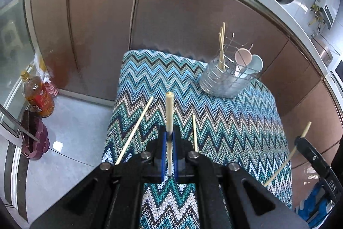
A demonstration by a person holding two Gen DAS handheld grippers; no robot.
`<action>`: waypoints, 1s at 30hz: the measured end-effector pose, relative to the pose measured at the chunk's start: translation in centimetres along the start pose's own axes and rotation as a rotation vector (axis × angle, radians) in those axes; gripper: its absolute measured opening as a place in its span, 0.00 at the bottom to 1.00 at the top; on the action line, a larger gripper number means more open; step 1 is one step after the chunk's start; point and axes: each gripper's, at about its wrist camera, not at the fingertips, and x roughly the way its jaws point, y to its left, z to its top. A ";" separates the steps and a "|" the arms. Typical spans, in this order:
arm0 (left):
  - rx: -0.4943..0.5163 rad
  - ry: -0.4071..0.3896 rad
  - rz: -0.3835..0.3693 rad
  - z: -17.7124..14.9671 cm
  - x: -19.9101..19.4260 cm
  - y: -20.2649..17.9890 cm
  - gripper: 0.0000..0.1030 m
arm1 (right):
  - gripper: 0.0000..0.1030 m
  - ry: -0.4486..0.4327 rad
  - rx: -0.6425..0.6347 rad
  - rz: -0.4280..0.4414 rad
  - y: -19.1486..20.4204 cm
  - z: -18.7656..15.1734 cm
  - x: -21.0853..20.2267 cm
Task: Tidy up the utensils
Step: 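Carry both chopsticks up over the wire-rack cup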
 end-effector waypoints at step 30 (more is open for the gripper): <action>0.034 -0.291 -0.188 8.4 -7.7 -6.1 0.05 | 0.05 -0.253 -0.151 -0.081 0.4 9.8 -1.4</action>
